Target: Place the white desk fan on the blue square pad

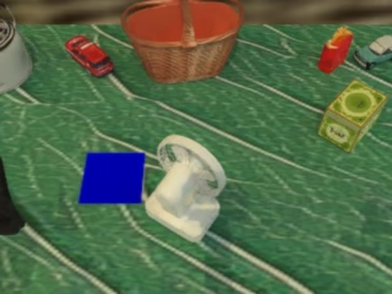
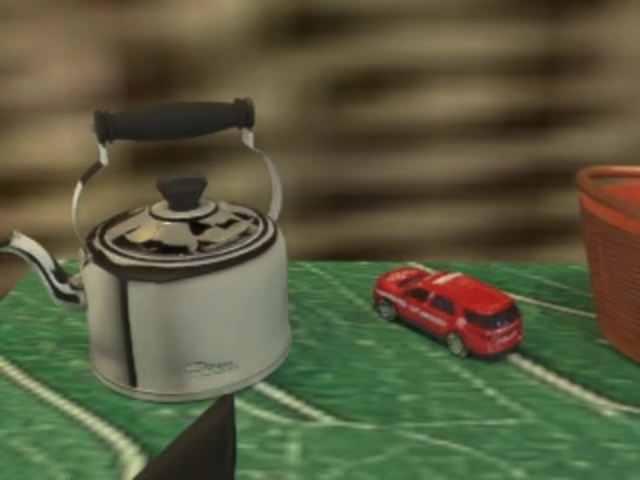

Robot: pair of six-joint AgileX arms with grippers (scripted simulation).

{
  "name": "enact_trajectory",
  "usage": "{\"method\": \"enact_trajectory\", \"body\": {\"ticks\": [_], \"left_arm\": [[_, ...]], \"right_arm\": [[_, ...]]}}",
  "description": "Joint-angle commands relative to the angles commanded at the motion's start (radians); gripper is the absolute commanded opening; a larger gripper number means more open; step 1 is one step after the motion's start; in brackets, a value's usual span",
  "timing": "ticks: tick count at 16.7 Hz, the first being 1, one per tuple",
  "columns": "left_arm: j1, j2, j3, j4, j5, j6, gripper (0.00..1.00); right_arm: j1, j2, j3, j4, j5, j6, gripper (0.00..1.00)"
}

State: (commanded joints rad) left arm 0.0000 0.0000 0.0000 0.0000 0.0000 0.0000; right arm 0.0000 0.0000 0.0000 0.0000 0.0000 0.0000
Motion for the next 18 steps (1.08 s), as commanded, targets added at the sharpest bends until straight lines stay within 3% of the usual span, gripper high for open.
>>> {"method": "enact_trajectory", "body": {"ticks": [4,7,11,18], "left_arm": [[-0.013,0.031,0.03,-0.029,0.0,-0.03,1.0],[-0.062,0.156,0.153,-0.139,0.0,-0.145,1.0],[-0.164,0.465,0.454,-0.373,-0.002,-0.398,1.0],[-0.394,1.211,1.17,-0.898,-0.005,-0.961,1.0]], "right_arm": [[0.0,0.0,0.0,0.0,0.0,0.0,1.0],[0.0,0.0,0.0,0.0,0.0,0.0,1.0],[0.0,0.0,0.0,0.0,0.0,0.0,1.0],[0.0,0.0,0.0,0.0,0.0,0.0,1.0]]}}
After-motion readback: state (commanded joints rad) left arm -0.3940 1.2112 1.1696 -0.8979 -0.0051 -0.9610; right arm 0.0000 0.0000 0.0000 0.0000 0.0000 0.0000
